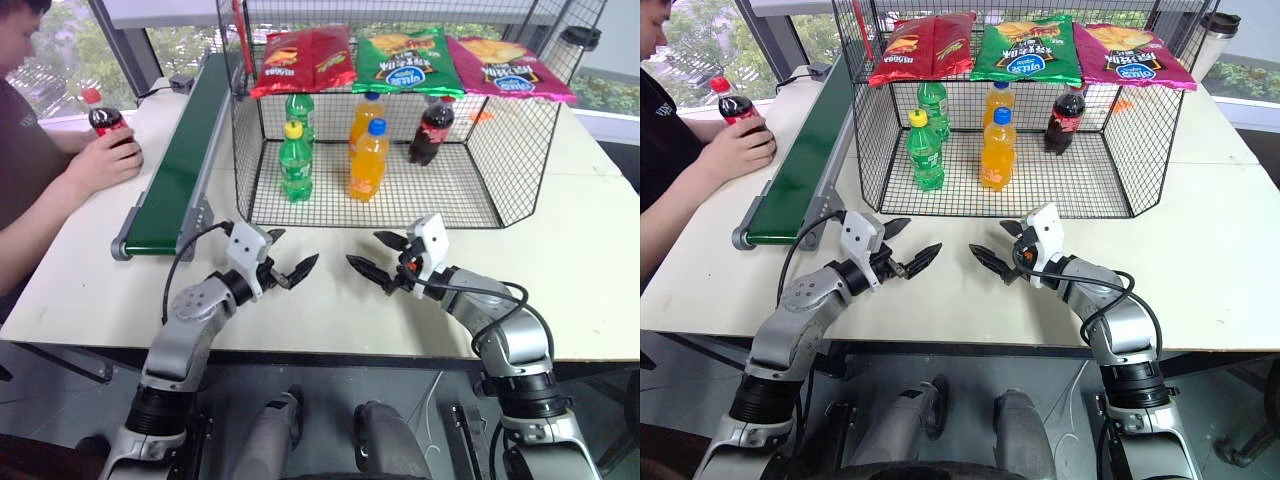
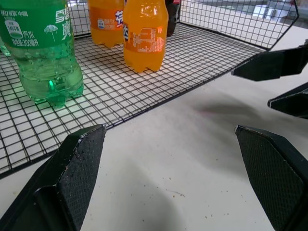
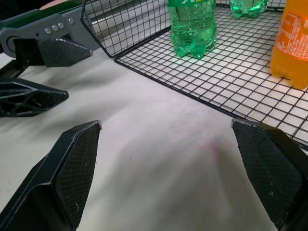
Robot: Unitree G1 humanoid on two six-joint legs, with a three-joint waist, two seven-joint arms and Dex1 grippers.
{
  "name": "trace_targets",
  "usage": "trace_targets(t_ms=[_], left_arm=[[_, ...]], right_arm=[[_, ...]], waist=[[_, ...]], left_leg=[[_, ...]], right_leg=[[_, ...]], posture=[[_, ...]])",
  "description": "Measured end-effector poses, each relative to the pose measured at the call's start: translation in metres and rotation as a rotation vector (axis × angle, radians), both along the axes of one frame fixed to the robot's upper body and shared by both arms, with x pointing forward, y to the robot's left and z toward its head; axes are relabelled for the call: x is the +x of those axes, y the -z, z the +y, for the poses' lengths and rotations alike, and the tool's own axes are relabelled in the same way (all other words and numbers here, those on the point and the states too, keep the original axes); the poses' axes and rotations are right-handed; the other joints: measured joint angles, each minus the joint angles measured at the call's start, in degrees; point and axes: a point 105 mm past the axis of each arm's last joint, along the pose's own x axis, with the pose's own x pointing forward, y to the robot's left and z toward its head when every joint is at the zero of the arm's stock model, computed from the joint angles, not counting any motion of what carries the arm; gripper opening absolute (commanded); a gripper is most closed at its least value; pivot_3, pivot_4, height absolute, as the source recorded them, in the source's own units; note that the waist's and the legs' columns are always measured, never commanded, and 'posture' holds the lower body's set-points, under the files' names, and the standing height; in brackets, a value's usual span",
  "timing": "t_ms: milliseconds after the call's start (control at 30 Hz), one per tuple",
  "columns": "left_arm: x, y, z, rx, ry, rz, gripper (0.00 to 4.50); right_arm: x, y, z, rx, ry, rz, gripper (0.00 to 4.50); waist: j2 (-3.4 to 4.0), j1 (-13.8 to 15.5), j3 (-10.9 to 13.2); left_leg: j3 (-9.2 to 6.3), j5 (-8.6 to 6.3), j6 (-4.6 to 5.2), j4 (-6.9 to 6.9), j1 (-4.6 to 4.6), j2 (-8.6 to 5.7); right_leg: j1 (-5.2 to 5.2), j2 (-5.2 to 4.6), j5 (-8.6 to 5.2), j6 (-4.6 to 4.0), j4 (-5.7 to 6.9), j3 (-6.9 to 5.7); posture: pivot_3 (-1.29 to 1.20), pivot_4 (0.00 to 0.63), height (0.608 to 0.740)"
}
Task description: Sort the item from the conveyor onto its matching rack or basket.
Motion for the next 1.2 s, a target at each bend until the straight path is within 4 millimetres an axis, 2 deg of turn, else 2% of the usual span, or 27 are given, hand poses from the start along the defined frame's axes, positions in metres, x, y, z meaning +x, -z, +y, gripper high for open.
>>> trace_targets(t_ms=[467, 567, 700, 800, 900, 967, 1200], left_arm=[[0.0, 0.0, 0.001, 0.006, 0.003, -0.004, 4.5], [0.004, -0.008, 0.001, 0.01, -0.024, -0.05, 4.5], [0.009, -0.022, 0.005, 0.005, -0.053, -0.108, 4.5], [0.009, -0.03, 0.008, -0.004, -0.075, -0.135, 4.5], [0.009, -0.047, 0.015, -0.006, -0.109, -0.188, 4.5], [0.007, -0.054, 0.018, -0.008, -0.118, -0.208, 4.5], [0.003, -0.052, 0.019, -0.011, -0.127, -0.188, 4.5]], right_arm=[[0.001, -0.004, 0.001, 0.0, -0.003, -0.012, 4.48], [0.002, -0.005, 0.002, 0.0, -0.005, -0.015, 4.48], [0.003, -0.014, 0.005, 0.002, -0.024, -0.043, 4.48], [0.002, -0.03, 0.01, 0.0, -0.065, -0.084, 4.48], [-0.001, -0.048, 0.016, -0.001, -0.108, -0.132, 4.48], [-0.002, -0.052, 0.018, 0.002, -0.119, -0.145, 4.48], [-0.005, -0.054, 0.026, 0.001, -0.163, -0.141, 4.48]], waist=[[0.0, 0.0, 0.0], [0.0, 0.0, 0.0], [0.0, 0.0, 0.0], [0.0, 0.0, 0.0], [0.0, 0.0, 0.0], [0.0, 0.0, 0.0], [0.0, 0.0, 0.0]], left_leg=[[0.0, 0.0, 0.0, -0.02, 0.0, 0.0], [0.0, 0.0, 0.0, -0.02, -0.01, 0.0], [0.0, 0.0, 0.0, -0.03, -0.01, 0.0], [-0.01, 0.0, 0.0, -0.05, -0.04, 0.0], [-0.02, 0.0, 0.0, -0.05, -0.06, 0.01], [-0.02, 0.0, 0.0, -0.05, -0.06, 0.0], [-0.02, 0.0, 0.0, -0.05, -0.06, 0.0]], right_leg=[[0.0, 0.0, 0.0, 0.0, -0.02, 0.0], [-0.01, 0.0, 0.0, 0.0, -0.02, 0.0], [-0.01, 0.0, 0.0, 0.0, -0.02, -0.01], [-0.05, 0.01, 0.01, 0.01, -0.03, -0.01], [-0.05, 0.01, 0.01, 0.01, -0.03, -0.03], [-0.04, 0.01, 0.01, 0.01, -0.06, -0.03], [-0.02, 0.01, 0.01, 0.01, -0.12, -0.03]], posture=[[0.0, 0.15, 0.738], [0.0, 0.15, 0.738], [0.0, 0.15, 0.738], [0.0, 0.15, 0.738], [0.0, 0.15, 0.738], [0.0, 0.15, 0.738], [0.0, 0.15, 0.738]])
